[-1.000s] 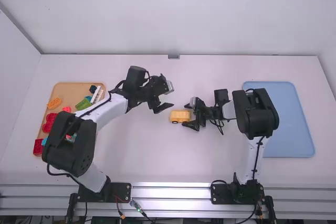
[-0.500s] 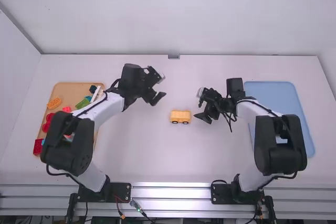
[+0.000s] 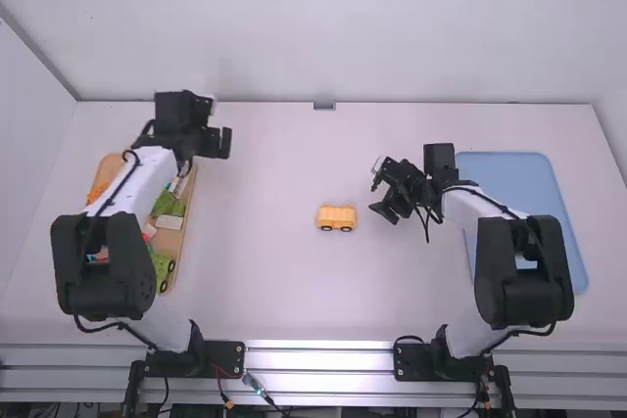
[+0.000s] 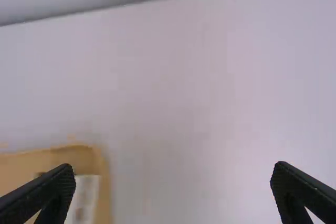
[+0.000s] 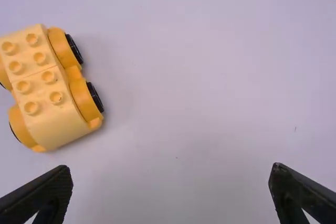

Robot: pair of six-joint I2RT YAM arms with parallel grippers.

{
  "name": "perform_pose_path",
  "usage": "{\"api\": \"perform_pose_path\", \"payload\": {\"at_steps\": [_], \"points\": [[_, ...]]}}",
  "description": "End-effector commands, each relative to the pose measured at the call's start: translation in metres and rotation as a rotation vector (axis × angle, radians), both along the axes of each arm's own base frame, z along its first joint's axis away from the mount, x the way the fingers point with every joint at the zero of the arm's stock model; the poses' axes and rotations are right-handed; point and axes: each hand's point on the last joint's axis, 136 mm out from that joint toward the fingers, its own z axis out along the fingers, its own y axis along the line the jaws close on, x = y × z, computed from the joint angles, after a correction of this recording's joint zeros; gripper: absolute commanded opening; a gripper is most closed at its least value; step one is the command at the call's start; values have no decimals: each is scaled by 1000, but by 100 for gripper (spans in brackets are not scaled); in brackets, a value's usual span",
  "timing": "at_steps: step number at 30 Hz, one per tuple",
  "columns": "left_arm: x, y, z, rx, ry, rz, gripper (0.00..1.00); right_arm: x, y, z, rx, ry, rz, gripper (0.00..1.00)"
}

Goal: Assemble lego blocks to make yellow taxi

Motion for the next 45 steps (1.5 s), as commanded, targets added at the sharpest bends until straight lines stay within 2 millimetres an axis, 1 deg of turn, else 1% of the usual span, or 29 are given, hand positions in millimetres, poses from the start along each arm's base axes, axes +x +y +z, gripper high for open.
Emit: {"api": "perform_pose_path", "payload": {"at_steps": [1, 2, 4, 5, 6, 8, 9, 10, 11, 14, 16, 17, 18, 19, 23, 25, 26, 29, 30, 32, 34, 36, 37, 39, 40, 42, 43, 45], "points": [[8, 35, 41, 31, -47, 62, 99, 3, 1, 8, 6, -18, -3, 99], [7, 41, 45, 38, -45, 67, 99, 3, 1, 8, 5, -18, -6, 99], [4, 61, 59, 51, -35, 94, 99, 3, 0, 8, 5, -19, -6, 99], [0, 77, 69, 60, -26, 118, 99, 3, 1, 8, 3, -21, 0, 99], [-2, 83, 72, 60, -21, 131, 99, 3, 2, 8, 2, -23, 3, 99], [-9, 107, 82, 73, -1, 165, 100, 3, 0, 8, 0, -25, 2, 99], [-11, 112, 84, 76, 5, 171, 100, 3, 0, 8, 0, -25, 2, 99], [-16, 124, 86, 85, 30, 181, 99, 3, 0, 8, 1, -24, 1, 99], [-18, 130, 86, 85, 44, 189, 100, 3, 1, 8, 1, -24, 4, 99], [-33, 149, 82, 108, 138, 177, 99, 3, 1, 8, 1, -25, 3, 99], [-36, 162, 78, 120, 174, 202, 99, 3, 1, 8, 1, -24, 2, 99], [-40, 178, 70, 139, 221, 230, 99, 3, 1, 8, 1, -24, 3, 99], [-41, 184, 68, 146, 235, 242, 99, 3, 1, 9, 1, -25, 5, 99], [-43, 192, 62, 151, 265, 254, 99, 3, 2, 8, 1, -24, 7, 99], [-57, 210, 34, 176, 399, 190, 100, 1, 7, 8, 2, -24, 19, 99], [-62, 222, 25, 185, 436, 216, 99, 0, 9, 8, 1, -24, 24, 99], [-64, 235, 16, 198, 460, 241, 99, 0, 11, 9, 1, -25, 31, 99], [-68, 246, 1, 183, 492, 218, 99, 0, 14, 9, 2, -32, 39, 99], [-71, 252, -8, 169, 508, 203, 99, 0, 14, 9, 2, -32, 39, 99], [-73, 257, -17, 155, 519, 195, 99, 0, 13, 9, 2, -32, 36, 99], [-78, 264, -33, 144, 547, 166, 99, 0, 14, 9, 2, -31, 37, 99], [-83, 265, -47, 137, 584, 114, 99, 0, 13, 9, 2, -28, 36, 99], [-88, 266, -57, 134, 617, 91, 99, 0, 12, 9, 1, -28, 33, 99], [-89, 270, -66, 138, 633, 91, 99, -1, 13, 9, 1, -27, 37, 99], [-87, 271, -73, 146, 642, 64, 97, -1, 13, 9, 2, -27, 36, 99], [-88, 267, -80, 146, 657, 0, 95, 0, 13, 9, 2, -27, 34, 99], [-90, 264, -84, 156, 673, -58, 89, -1, 14, 9, 2, -27, 38, 99], [-93, 262, -93, 189, 691, -148, 89, 0, 12, 9, 3, -25, 32, 99]]}}
